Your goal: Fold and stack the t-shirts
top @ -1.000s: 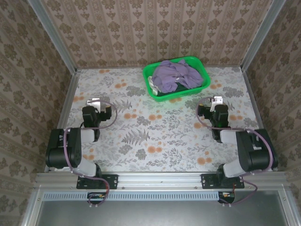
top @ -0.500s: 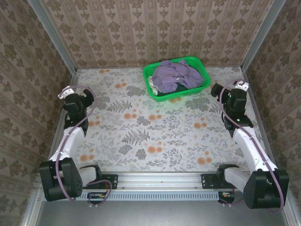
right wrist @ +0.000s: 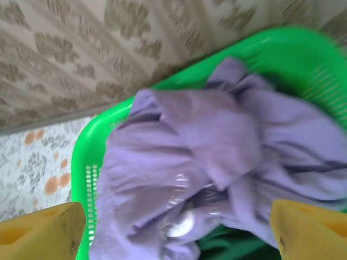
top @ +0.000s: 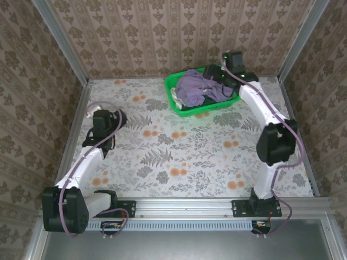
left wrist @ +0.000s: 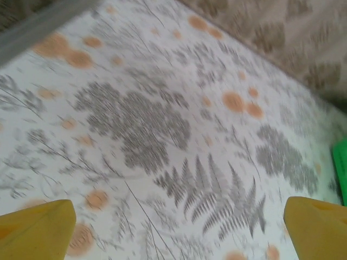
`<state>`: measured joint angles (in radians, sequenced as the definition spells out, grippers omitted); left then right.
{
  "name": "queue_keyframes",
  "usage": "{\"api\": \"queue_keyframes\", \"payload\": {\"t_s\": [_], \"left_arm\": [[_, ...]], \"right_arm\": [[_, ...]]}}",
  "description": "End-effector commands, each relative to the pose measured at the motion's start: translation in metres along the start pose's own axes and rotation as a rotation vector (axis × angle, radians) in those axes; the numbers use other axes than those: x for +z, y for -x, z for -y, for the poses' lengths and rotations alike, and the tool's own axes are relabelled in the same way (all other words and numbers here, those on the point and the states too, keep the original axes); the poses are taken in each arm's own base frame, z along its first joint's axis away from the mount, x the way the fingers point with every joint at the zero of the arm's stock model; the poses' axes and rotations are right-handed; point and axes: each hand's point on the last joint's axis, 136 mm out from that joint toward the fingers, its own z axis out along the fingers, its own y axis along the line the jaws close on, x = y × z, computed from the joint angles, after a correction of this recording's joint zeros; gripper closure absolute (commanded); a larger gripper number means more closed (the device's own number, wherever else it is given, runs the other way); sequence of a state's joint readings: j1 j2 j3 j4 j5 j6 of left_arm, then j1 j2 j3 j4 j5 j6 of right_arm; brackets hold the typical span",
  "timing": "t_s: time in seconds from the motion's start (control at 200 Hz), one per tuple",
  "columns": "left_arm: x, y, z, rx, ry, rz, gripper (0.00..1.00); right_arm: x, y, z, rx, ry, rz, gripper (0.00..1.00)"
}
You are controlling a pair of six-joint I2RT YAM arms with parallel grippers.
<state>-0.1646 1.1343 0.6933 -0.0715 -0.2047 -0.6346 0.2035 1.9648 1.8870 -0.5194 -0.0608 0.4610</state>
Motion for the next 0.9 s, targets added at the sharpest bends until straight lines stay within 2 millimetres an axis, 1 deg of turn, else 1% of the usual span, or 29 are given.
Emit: {"api": "queue_keyframes", "payload": {"t_s": [0.0,0.06,0.105,0.115,0.15,0.16,0.185,0.24,0.29,0.34,0.375,0.44,0.45,0.475,0.495,0.525,0.57,0.635,0.68,0.715,0.745,0.795,0.815,0.835,0.89,0.895], "left_arm": [[-0.005,-0.027,0.029,0.121,-0.046,-0.117,0.0],[-0.011,-0.041,0.046,0.174,-0.09,-0.149,0.0],[-0.016,-0.05,0.057,0.212,-0.122,-0.174,0.0],[-0.017,-0.052,0.059,0.218,-0.128,-0.179,0.0],[-0.021,-0.058,0.065,0.245,-0.144,-0.198,0.0],[-0.022,-0.06,0.066,0.252,-0.149,-0.204,0.0],[-0.025,-0.063,0.07,0.269,-0.164,-0.214,0.0],[-0.031,-0.069,0.076,0.307,-0.191,-0.233,0.0],[-0.035,-0.073,0.078,0.33,-0.204,-0.243,0.0],[-0.038,-0.073,0.077,0.338,-0.206,-0.246,0.0],[-0.039,-0.073,0.075,0.343,-0.205,-0.246,0.0],[-0.041,-0.074,0.073,0.353,-0.204,-0.248,0.0],[-0.042,-0.074,0.073,0.355,-0.206,-0.249,0.0],[-0.043,-0.074,0.073,0.36,-0.208,-0.249,0.0],[-0.043,-0.075,0.073,0.364,-0.211,-0.25,0.0],[-0.044,-0.075,0.073,0.369,-0.212,-0.253,0.0],[-0.044,-0.076,0.072,0.379,-0.212,-0.255,0.0],[-0.044,-0.075,0.073,0.39,-0.215,-0.255,0.0],[-0.044,-0.074,0.075,0.396,-0.222,-0.252,0.01],[-0.045,-0.073,0.077,0.403,-0.231,-0.249,0.01],[-0.045,-0.072,0.08,0.41,-0.24,-0.251,0.02],[-0.046,-0.069,0.084,0.421,-0.253,-0.249,0.02],[-0.046,-0.067,0.086,0.425,-0.256,-0.248,0.02],[-0.047,-0.066,0.088,0.432,-0.262,-0.246,0.02],[-0.048,-0.061,0.093,0.45,-0.27,-0.239,0.02],[-0.048,-0.061,0.093,0.452,-0.272,-0.239,0.02]], "right_arm": [[0.032,-0.056,0.004,-0.002,-0.091,-0.277,0.14],[0.048,-0.06,0.005,-0.016,-0.131,-0.312,0.15],[0.059,-0.062,0.005,-0.011,-0.141,-0.334,0.19],[0.062,-0.064,0.006,-0.007,-0.144,-0.344,0.2],[0.069,-0.062,0.003,0.002,-0.139,-0.351,0.24],[0.071,-0.064,0.004,0.004,-0.142,-0.361,0.25],[0.074,-0.06,-0.001,0.005,-0.128,-0.357,0.28],[0.081,-0.06,-0.005,0.011,-0.116,-0.36,0.35],[0.084,-0.06,-0.007,0.034,-0.102,-0.356,0.4],[0.087,-0.063,-0.011,0.06,-0.073,-0.356,0.47],[0.087,-0.065,-0.014,0.074,-0.054,-0.364,0.54],[0.088,-0.075,-0.017,0.075,-0.047,-0.403,0.66],[0.088,-0.076,-0.017,0.074,-0.046,-0.405,0.67],[0.086,-0.077,-0.02,0.066,-0.038,-0.407,0.74],[0.086,-0.077,-0.02,0.061,-0.036,-0.407,0.77],[0.083,-0.075,-0.023,0.054,-0.027,-0.402,0.84],[0.078,-0.07,-0.026,0.049,-0.021,-0.39,0.9],[0.068,-0.06,-0.029,0.035,-0.013,-0.362,0.94],[0.059,-0.049,-0.032,0.022,-0.007,-0.333,0.95],[0.05,-0.04,-0.033,0.013,-0.004,-0.31,0.98],[0.041,-0.031,-0.032,0.008,-0.004,-0.288,1.0],[0.024,-0.017,-0.03,0.004,-0.007,-0.255,1.0],[0.013,-0.008,-0.028,0.001,-0.009,-0.234,1.0],[0.008,-0.004,-0.026,-0.002,-0.011,-0.225,1.0],[-0.019,0.014,-0.021,-0.019,-0.018,-0.179,1.0],[-0.019,0.014,-0.021,-0.019,-0.018,-0.179,1.0]]}}
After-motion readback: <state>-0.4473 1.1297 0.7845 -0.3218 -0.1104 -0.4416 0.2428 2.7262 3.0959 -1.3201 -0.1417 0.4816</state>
